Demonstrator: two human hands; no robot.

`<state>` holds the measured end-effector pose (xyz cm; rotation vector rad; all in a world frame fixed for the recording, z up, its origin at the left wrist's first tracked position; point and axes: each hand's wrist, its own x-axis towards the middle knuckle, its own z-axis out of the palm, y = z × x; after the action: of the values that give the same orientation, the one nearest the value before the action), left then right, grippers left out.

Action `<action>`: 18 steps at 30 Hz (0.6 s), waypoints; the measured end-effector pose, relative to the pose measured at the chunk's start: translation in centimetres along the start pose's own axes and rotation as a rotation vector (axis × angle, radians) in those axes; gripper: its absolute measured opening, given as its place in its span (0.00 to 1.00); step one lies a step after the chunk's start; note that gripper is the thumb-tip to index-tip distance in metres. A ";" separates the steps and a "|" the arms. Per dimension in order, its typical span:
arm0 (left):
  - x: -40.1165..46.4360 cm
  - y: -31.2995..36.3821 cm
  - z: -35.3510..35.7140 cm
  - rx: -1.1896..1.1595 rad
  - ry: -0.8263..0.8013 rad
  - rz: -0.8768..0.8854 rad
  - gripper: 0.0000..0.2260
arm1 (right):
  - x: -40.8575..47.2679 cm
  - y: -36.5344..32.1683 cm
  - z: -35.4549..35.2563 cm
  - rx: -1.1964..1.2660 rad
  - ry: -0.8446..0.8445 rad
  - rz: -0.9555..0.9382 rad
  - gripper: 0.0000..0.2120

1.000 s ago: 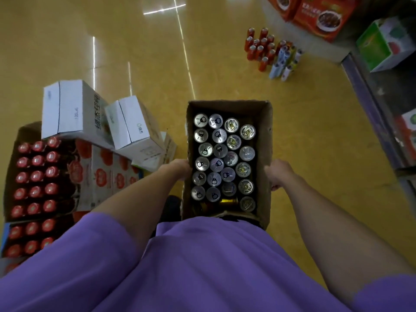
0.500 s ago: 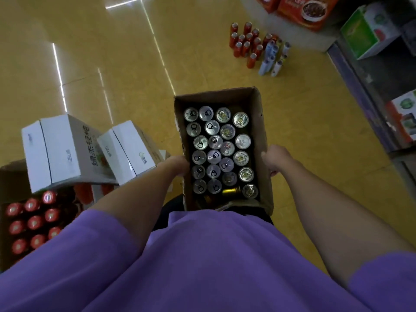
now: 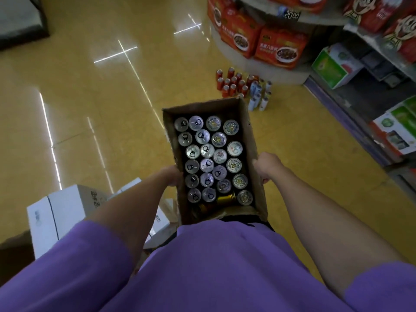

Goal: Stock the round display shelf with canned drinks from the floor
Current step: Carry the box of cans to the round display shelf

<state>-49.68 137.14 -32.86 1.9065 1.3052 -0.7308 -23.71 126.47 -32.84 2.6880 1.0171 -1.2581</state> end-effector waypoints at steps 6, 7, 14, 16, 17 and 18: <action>4.3 1.3 -5.4 0.071 -0.013 -0.032 0.17 | 7.2 -2.9 -2.3 0.001 -0.003 -0.037 0.11; 5.3 1.7 -6.5 0.075 -0.017 -0.042 0.17 | 8.6 -3.7 -2.9 -0.012 -0.011 -0.029 0.11; 13.6 4.2 -15.2 -0.096 -0.115 -0.115 0.15 | 19.4 -10.8 -9.7 -0.157 -0.033 -0.097 0.12; 15.6 4.8 -17.1 -0.153 -0.153 -0.161 0.14 | 21.9 -12.2 -11.4 -0.159 -0.026 -0.105 0.12; 16.3 5.2 -18.0 -0.176 -0.164 -0.162 0.13 | 23.0 -12.8 -12.0 -0.166 -0.041 -0.107 0.12; 17.1 5.5 -18.8 -0.203 -0.160 -0.156 0.14 | 24.1 -13.3 -12.6 -0.178 -0.061 -0.106 0.11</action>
<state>-37.67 160.15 -33.60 1.5672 1.3817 -0.7803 -11.19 153.64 -37.42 2.4780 1.2159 -1.1938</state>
